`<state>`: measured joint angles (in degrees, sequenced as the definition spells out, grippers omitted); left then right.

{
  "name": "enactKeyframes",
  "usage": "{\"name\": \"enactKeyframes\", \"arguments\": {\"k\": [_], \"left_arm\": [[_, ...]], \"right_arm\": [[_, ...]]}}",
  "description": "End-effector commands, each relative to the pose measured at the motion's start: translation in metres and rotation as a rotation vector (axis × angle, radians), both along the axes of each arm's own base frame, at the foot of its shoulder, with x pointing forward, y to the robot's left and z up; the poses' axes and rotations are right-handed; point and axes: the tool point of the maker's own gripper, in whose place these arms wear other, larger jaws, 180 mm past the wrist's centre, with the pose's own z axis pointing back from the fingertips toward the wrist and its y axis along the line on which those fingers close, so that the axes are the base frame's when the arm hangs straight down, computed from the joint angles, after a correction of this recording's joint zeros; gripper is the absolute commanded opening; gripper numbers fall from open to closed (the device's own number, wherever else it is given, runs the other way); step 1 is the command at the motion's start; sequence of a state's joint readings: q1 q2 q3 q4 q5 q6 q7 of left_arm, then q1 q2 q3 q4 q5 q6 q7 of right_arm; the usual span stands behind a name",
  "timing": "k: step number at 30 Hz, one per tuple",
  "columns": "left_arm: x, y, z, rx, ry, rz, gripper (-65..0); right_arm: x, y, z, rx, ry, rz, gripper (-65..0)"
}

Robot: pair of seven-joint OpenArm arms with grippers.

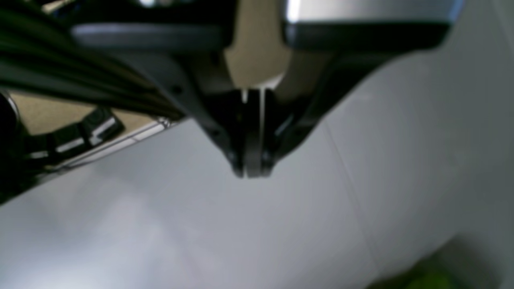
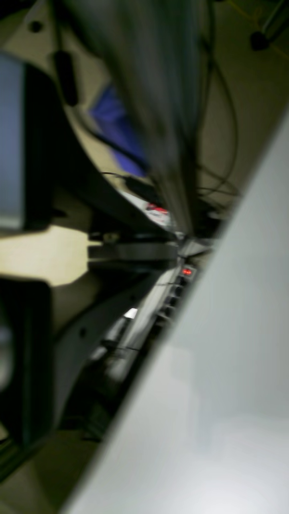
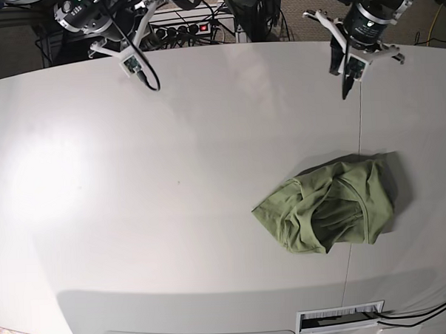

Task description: Fold the T-shirt properly

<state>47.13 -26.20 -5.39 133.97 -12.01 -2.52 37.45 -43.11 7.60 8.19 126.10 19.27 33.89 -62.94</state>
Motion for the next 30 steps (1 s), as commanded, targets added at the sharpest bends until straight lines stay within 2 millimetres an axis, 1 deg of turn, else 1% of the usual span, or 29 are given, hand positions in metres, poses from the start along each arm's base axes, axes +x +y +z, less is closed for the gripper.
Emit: {"name": "enactKeyframes", "arguments": {"k": [1, 4, 10, 15, 17, 20, 22, 24, 30], "left_arm": [[-0.002, 0.001, 0.006, -0.002, -0.017, 0.002, -65.0], [-0.014, 0.009, 0.002, 0.014, 0.018, 0.015, -65.0], [-0.044, 0.021, -0.029, 0.035, 0.139, 0.042, -65.0], [-0.077, 0.036, -0.06, 0.063, 0.262, 0.071, -65.0], [-0.09, 0.04, -0.069, 0.067, 0.306, 0.08, -65.0], [-0.107, 0.04, -0.077, 0.037, 0.367, 0.103, -65.0], [-0.12, 0.042, -0.083, 0.035, 0.403, 0.113, -65.0], [-0.132, 0.048, -0.092, 0.042, 0.431, 0.125, -65.0], [-0.169, 0.068, -0.129, 0.015, 0.544, 0.215, -65.0]], "right_arm": [[-0.004, 0.001, 0.004, 0.003, -0.008, 0.007, -65.0], [-0.027, -0.007, -0.003, -0.047, 0.05, 0.014, -65.0], [-0.063, -0.02, -0.007, -0.098, 0.128, 0.053, -65.0], [-0.086, -0.036, -0.009, -0.174, 0.18, 0.103, -65.0], [-0.093, -0.038, -0.009, -0.184, 0.196, 0.109, -65.0], [-0.099, -0.039, -0.012, -0.183, 0.214, 0.107, -65.0], [-0.106, -0.041, -0.019, -0.175, 0.236, 0.097, -65.0], [-0.115, -0.046, -0.032, -0.175, 0.256, 0.086, -65.0], [-0.14, -0.064, -0.076, -0.172, 0.364, 0.024, -65.0]]}}
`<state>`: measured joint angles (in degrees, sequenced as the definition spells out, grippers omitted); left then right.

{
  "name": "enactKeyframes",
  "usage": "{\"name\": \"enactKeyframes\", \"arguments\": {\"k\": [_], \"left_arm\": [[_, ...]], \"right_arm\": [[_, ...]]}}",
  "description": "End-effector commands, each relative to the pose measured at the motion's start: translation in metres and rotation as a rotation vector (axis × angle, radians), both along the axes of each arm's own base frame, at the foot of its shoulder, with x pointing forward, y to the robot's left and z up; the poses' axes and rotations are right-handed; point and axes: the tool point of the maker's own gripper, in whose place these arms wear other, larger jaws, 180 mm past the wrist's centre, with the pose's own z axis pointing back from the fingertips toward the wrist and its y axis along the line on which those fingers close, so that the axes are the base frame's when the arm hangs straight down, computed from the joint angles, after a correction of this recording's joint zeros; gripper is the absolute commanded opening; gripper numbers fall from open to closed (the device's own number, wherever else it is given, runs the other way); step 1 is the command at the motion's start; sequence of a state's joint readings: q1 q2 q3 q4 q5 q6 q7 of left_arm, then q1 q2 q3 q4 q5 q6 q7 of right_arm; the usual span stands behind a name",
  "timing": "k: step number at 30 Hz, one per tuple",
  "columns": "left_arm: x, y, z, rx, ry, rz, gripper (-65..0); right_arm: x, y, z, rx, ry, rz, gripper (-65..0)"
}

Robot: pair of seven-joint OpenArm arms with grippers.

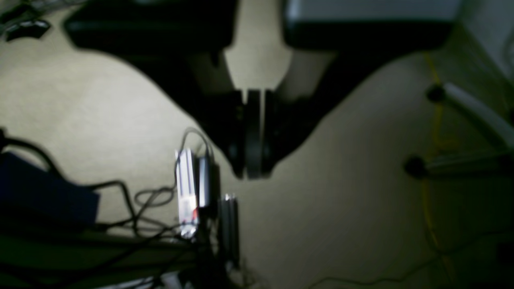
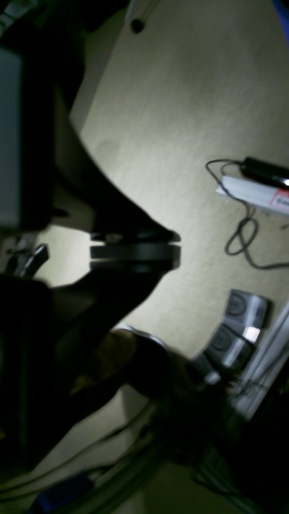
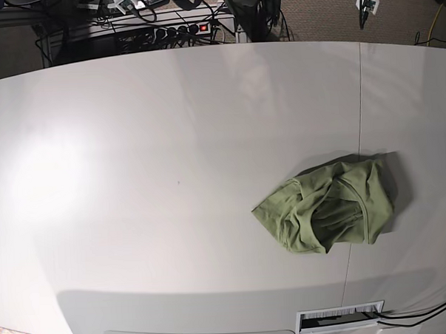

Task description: Fold the T-shirt properly

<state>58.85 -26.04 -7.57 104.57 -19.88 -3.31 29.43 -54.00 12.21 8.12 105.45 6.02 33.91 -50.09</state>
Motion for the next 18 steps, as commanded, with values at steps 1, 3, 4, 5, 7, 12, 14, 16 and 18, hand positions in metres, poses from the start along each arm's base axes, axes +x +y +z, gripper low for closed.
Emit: {"name": "enactKeyframes", "arguments": {"k": [1, 3, 4, 5, 7, 12, 14, 16, 18], "left_arm": [[-0.007, 0.004, -0.003, -0.003, 0.017, 0.012, -65.0], [-0.017, 0.009, -0.015, -0.017, 0.055, 0.033, -65.0], [-0.022, 0.011, -0.021, -0.023, 0.074, 0.042, -65.0], [-0.026, 0.014, -0.028, -0.027, 0.092, 0.055, -65.0], [-0.032, 0.019, -0.04, -0.044, 0.122, 0.088, -65.0], [-0.039, 0.021, -0.07, -0.098, 0.157, 0.167, -65.0], [-0.042, 0.016, -0.081, -0.125, 0.177, 0.186, -65.0], [-0.044, 0.008, -0.091, -0.159, 0.193, 0.203, -65.0], [-0.045, 0.001, -0.101, -0.178, 0.208, 0.23, -65.0]], "right_arm": [[-0.006, -0.004, -0.004, -0.005, 0.021, -0.005, -65.0], [-0.009, -0.01, -0.018, -0.008, 0.049, -0.031, -65.0], [-0.009, -0.012, -0.025, -0.008, 0.06, -0.045, -65.0], [-0.009, -0.014, -0.032, -0.008, 0.07, -0.058, -65.0], [-0.008, -0.017, -0.044, -0.002, 0.08, -0.086, -65.0], [0.0, -0.02, -0.076, 0.03, 0.078, -0.168, -65.0], [-0.001, -0.019, -0.088, 0.039, 0.098, -0.199, -65.0], [-0.002, -0.018, -0.1, 0.043, 0.117, -0.223, -65.0], [-0.001, -0.016, -0.111, 0.048, 0.13, -0.241, -65.0]]}}
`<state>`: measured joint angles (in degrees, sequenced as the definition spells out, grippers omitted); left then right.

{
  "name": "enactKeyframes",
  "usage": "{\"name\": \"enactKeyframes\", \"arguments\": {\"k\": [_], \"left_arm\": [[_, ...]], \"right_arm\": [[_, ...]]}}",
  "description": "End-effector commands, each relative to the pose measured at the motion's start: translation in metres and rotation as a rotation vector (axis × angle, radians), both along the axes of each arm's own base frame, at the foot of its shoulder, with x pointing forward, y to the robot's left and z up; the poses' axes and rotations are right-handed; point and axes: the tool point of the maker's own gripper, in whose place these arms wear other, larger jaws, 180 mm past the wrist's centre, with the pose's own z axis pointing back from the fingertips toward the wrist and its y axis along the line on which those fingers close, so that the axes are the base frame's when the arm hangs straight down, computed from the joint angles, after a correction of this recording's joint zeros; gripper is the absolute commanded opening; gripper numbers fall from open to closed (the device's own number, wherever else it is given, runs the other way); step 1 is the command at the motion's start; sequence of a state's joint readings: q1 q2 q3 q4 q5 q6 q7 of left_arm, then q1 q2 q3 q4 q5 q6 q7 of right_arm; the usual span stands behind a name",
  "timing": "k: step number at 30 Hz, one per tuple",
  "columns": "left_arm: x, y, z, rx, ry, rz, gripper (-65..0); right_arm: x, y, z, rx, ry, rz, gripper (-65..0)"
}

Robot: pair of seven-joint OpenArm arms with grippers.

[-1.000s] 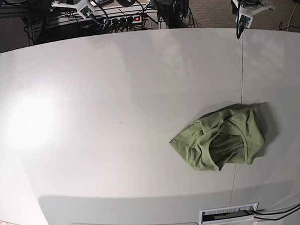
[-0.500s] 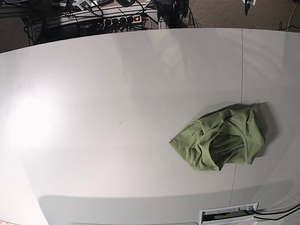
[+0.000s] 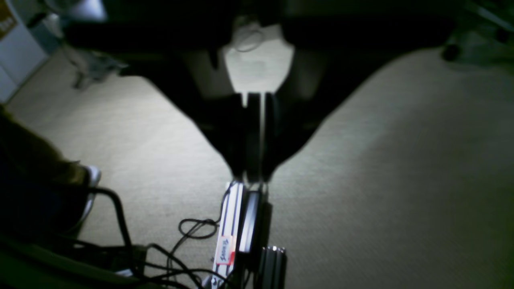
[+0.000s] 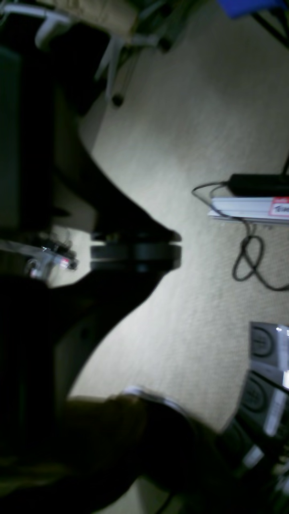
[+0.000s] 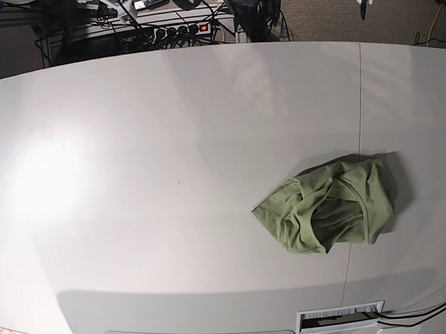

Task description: Fold the T-shirt properly

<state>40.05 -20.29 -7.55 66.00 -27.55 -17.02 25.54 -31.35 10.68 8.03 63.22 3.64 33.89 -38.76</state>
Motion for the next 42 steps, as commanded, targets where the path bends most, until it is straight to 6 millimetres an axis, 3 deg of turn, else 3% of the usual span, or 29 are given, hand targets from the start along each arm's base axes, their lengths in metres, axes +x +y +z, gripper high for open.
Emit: {"name": "enactKeyframes", "arguments": {"k": [1, 11, 18, 23, 30, 36, 42], "left_arm": [[-0.003, 0.002, -0.002, 0.001, 0.007, 0.009, -65.0], [0.019, -0.023, -0.042, -0.031, -0.004, 0.14, -65.0], [0.029, -0.027, -0.06, -0.031, 0.027, 0.189, -65.0], [0.033, -0.034, -0.067, -0.032, 0.005, 0.225, -65.0], [0.016, -0.056, -0.072, -0.04, 0.028, 0.182, -65.0], [0.008, -0.076, -0.073, -0.068, 0.045, 0.179, -65.0], [0.004, -0.105, -0.072, -0.117, 0.023, 0.046, -65.0]], "right_arm": [[0.0, -0.003, -0.003, -0.002, 0.0, -0.004, -65.0], [0.036, 0.026, -0.038, 0.074, -0.035, -0.123, -65.0], [0.046, 0.053, -0.055, 0.102, -0.019, -0.127, -65.0], [0.04, 0.044, -0.069, -0.007, -0.038, -0.118, -65.0], [0.018, 0.018, -0.078, -0.213, -0.01, -0.148, -65.0], [0.011, 0.029, -0.079, -0.236, 0.022, -0.16, -65.0], [0.01, 0.048, -0.08, -0.217, 0.027, -0.124, -65.0]]}}
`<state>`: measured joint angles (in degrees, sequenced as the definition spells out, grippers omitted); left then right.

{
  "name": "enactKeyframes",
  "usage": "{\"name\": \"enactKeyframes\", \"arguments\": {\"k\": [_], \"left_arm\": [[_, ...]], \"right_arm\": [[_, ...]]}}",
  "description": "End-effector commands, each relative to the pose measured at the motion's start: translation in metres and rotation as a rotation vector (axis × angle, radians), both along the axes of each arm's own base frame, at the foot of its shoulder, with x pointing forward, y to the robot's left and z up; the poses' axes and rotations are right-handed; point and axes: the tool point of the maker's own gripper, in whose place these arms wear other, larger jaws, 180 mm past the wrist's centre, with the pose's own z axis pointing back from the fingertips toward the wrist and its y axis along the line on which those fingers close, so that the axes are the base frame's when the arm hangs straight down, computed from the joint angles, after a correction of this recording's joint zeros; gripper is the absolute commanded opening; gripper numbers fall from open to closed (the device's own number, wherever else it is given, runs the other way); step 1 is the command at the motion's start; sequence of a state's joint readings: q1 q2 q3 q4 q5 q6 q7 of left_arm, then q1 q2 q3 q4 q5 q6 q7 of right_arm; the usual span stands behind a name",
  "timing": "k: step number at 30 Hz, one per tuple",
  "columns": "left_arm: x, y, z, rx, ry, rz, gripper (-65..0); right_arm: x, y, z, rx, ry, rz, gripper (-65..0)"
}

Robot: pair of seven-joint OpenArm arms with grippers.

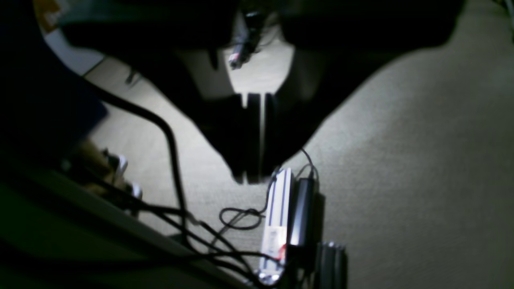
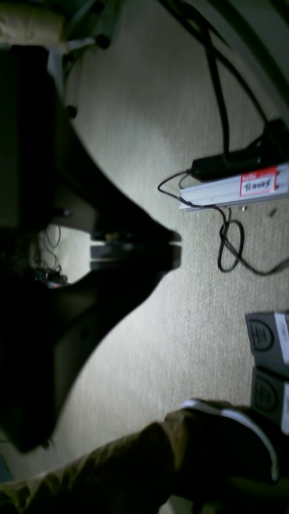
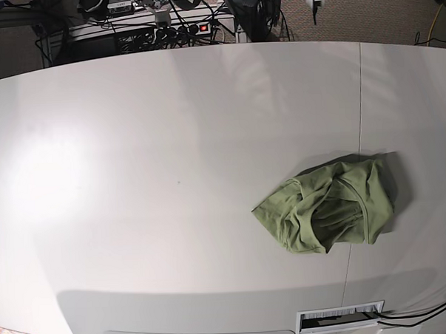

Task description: Fold the T-shirt properly

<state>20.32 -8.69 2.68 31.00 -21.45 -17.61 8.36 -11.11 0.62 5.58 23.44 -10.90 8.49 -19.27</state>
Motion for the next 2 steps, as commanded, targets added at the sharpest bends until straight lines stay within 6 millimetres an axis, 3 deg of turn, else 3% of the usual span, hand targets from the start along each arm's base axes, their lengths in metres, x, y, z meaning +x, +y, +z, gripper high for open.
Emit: {"name": "enactKeyframes", "arguments": {"k": [1, 2], "left_arm": [[-0.0062, -0.005, 0.0014, -0.012, -0.001, -0.022, -65.0], [-0.0064, -0.0102, 0.0019, -0.022, -0.011, -0.045, -65.0]], "right_arm": [[-0.0017, -0.0004, 0.0001, -0.009, 0.005, 0.016, -65.0], [-0.0014, 0.0021, -0.0001, -0.008, 0.004, 0.035, -65.0]]}}
